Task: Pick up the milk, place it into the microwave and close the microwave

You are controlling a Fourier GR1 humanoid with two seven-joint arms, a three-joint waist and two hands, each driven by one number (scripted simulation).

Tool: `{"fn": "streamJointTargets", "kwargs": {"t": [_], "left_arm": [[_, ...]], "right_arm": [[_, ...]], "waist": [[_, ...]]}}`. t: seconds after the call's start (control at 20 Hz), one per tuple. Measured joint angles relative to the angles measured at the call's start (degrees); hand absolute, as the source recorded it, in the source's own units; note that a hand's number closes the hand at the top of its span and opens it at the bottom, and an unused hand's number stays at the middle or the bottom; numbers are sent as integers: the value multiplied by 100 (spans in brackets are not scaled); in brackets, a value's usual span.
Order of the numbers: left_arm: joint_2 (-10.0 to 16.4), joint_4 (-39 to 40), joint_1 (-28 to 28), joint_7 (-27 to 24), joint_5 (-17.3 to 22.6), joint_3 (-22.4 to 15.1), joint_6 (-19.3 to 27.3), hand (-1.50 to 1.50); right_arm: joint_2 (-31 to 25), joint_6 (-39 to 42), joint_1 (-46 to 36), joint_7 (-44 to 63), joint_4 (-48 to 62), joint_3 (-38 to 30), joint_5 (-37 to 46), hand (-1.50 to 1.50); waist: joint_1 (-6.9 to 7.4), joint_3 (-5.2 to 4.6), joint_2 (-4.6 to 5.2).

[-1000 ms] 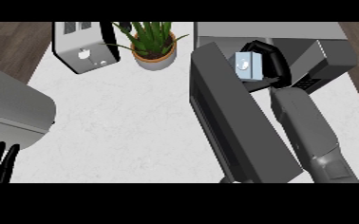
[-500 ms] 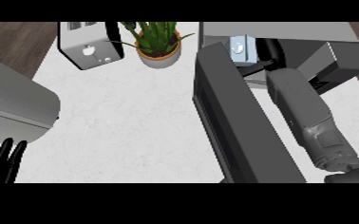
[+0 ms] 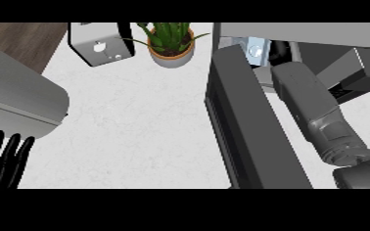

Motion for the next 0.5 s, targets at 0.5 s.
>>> {"fn": "streamJointTargets", "kwargs": {"t": [0.5], "left_arm": [[49,83,-364,117,-194,-101,86,-150]], "right_arm": [[-82,-1066,-322,159,436,-272,-45,150]], "waist": [[195,-3,106]]}}
